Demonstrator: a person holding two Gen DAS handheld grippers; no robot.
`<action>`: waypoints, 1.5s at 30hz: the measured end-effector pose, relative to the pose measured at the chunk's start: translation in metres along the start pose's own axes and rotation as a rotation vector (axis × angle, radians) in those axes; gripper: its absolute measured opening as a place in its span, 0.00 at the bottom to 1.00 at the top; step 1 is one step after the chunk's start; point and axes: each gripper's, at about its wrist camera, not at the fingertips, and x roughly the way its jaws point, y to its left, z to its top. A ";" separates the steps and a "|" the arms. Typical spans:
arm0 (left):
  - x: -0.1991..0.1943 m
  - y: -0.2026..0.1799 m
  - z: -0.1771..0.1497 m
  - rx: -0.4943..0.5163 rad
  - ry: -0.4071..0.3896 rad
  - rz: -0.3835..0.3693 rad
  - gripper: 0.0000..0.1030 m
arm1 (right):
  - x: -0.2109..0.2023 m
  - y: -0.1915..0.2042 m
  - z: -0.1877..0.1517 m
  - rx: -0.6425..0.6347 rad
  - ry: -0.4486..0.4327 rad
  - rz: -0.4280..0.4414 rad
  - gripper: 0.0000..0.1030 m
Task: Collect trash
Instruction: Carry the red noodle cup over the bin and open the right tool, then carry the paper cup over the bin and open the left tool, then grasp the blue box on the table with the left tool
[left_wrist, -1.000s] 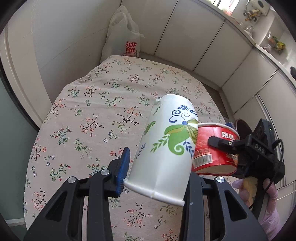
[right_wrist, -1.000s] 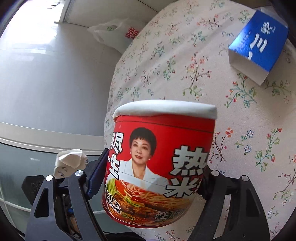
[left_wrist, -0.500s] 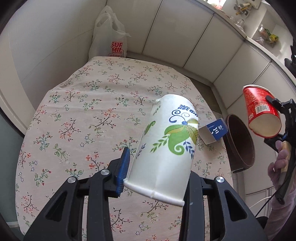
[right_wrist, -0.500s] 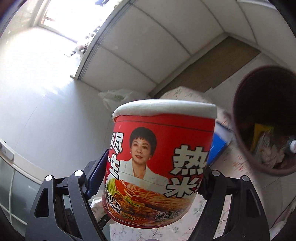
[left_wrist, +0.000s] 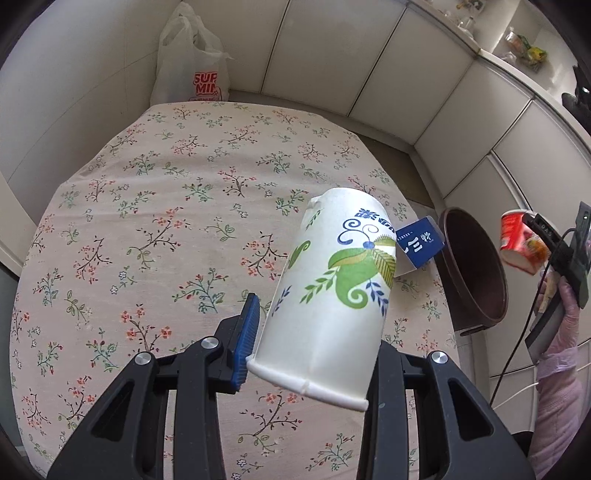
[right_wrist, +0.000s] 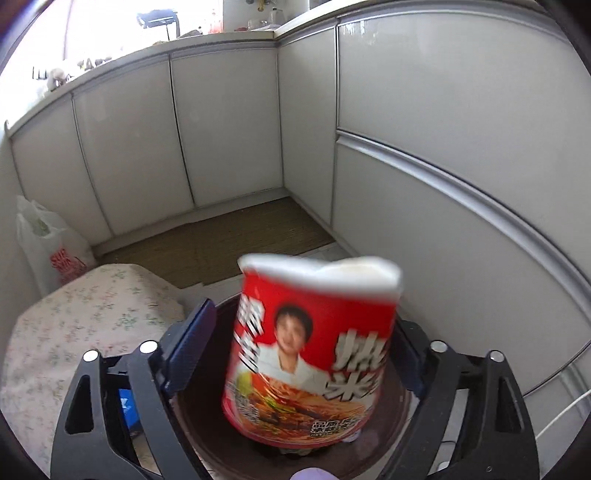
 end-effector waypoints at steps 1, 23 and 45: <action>0.002 -0.004 0.000 0.004 0.002 -0.004 0.35 | -0.003 -0.001 0.001 -0.013 -0.020 -0.026 0.92; 0.049 -0.267 0.082 0.178 -0.083 -0.262 0.39 | -0.045 -0.099 0.011 0.179 0.017 -0.102 0.93; 0.123 -0.307 0.073 0.311 0.073 -0.134 0.80 | -0.005 -0.097 -0.001 0.218 0.203 0.009 0.93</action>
